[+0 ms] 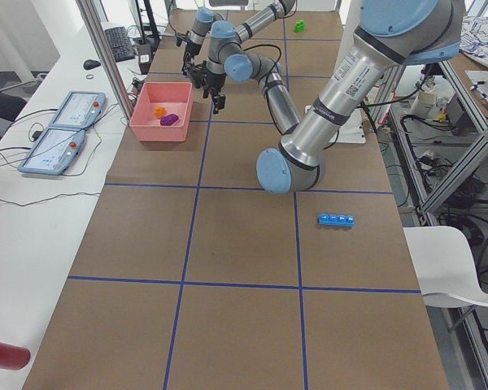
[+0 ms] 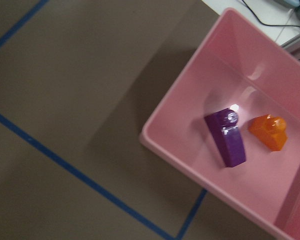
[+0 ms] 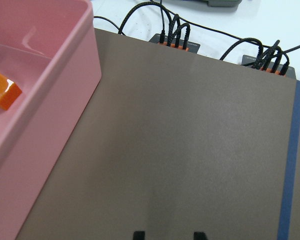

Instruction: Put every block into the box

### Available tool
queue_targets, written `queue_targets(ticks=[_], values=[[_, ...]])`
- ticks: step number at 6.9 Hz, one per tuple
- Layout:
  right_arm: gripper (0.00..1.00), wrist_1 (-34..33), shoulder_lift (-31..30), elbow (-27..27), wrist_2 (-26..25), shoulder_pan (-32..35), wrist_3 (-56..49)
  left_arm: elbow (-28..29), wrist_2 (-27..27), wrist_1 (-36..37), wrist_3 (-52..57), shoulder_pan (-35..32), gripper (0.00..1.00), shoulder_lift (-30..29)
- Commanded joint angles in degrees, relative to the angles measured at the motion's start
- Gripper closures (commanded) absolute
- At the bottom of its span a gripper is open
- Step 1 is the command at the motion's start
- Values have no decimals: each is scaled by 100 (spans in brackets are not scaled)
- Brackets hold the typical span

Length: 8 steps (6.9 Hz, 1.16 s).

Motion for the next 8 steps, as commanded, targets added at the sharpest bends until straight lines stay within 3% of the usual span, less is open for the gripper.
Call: queue_targets(ticks=[1,2,5,7,8], values=[[100,-487,-17,555,430,432,32,-946,11,379,762,153,1,1196],[100,-908,87,828,510,574,119,-1096,11,379,1218,154,1,1557],[100,-974,781,866,450,401,1839,-1772,-41,371,2449,346,1,2778],[100,-965,1028,638,-215,-11,2053,-2228,-216,327,3345,444,1,3578],[100,-965,1377,246,-593,-257,2114,-2440,-391,301,3654,453,1,3930]])
